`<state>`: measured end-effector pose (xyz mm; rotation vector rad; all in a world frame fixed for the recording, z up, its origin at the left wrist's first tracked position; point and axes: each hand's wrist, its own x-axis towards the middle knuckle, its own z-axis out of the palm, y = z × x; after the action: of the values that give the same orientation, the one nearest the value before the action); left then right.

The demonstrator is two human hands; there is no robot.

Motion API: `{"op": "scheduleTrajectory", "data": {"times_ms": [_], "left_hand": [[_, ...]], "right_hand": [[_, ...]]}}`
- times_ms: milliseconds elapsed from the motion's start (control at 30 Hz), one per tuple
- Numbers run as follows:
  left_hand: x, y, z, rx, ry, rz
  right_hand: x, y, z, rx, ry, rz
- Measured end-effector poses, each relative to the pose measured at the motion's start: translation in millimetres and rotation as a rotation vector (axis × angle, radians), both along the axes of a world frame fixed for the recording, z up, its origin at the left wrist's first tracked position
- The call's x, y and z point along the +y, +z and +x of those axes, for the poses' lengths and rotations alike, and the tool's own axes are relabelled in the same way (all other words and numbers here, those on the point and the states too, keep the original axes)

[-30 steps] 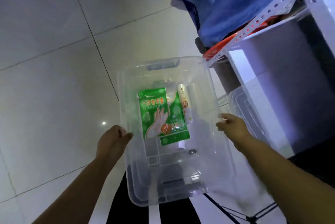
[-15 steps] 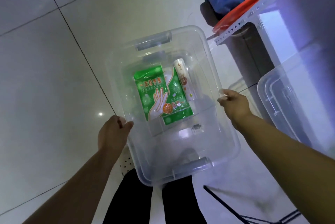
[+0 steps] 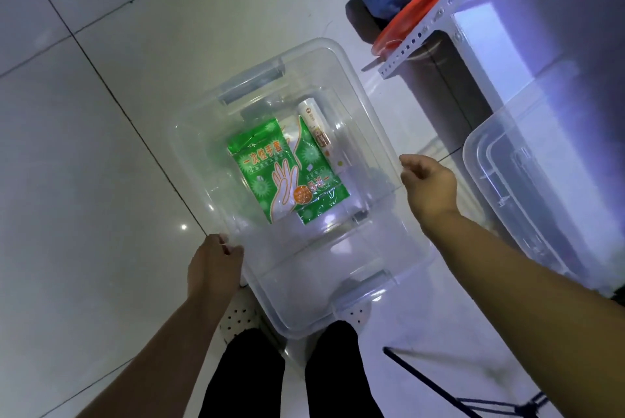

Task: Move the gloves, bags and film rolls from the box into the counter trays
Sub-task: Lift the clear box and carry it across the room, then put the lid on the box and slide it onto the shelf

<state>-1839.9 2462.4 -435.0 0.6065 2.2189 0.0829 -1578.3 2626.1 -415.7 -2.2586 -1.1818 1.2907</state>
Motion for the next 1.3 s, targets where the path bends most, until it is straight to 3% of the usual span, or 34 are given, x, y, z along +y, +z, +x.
{"op": "scheduleTrajectory", "data": {"times_ms": [133,267,400,467,533,633,700,733,867,1033,1100,1167,1300], "left_hand": [[16.8,26.7,16.4,0.090,0.080,0.088],[46.4,48.8,40.2,0.056,-0.056,0.295],[76.1,49.4,66.7,0.012,-0.181,0.441],[86.7,45.6,79.8,-0.009,-0.229,0.479],[92.6,42.8,90.6,-0.027,-0.283,0.490],[92.0,41.7,103.1,-0.064,-0.383,0.472],[86.5,46.8,108.7,-0.122,-0.431,0.434],[83.6,50.7,111.0,-0.150,-0.459,0.422],[78.6,76.6,120.4,-0.221,-0.561,0.369],[90.0,112.4,142.5,-0.328,-0.665,0.407],[92.5,127.0,155.2,-0.425,-0.646,0.389],[94.5,140.4,165.8,-0.547,-0.492,0.348],[92.7,160.1,165.3,-0.822,0.055,0.258]], "right_hand": [[-26.6,30.1,22.5,0.051,-0.264,0.055],[-46.0,45.9,62.2,0.037,-0.757,-0.049],[-37.1,41.8,92.2,0.212,-1.226,-0.083],[-33.1,33.0,101.4,0.275,-1.227,0.034],[-23.8,23.0,108.8,0.490,-1.238,0.052],[-17.7,28.5,118.6,0.532,-1.259,0.119],[-11.2,34.9,125.2,0.574,-1.698,0.075],[-12.7,43.2,121.3,0.569,-1.789,0.070],[-37.6,74.5,116.9,0.591,-1.836,0.090],[-87.2,104.8,122.9,0.342,-1.559,-0.006],[-102.2,114.8,121.3,0.381,-1.579,-0.015],[-113.2,125.5,120.4,0.441,-1.572,0.002],[-136.3,141.3,107.8,0.398,-1.414,-0.043]]}}
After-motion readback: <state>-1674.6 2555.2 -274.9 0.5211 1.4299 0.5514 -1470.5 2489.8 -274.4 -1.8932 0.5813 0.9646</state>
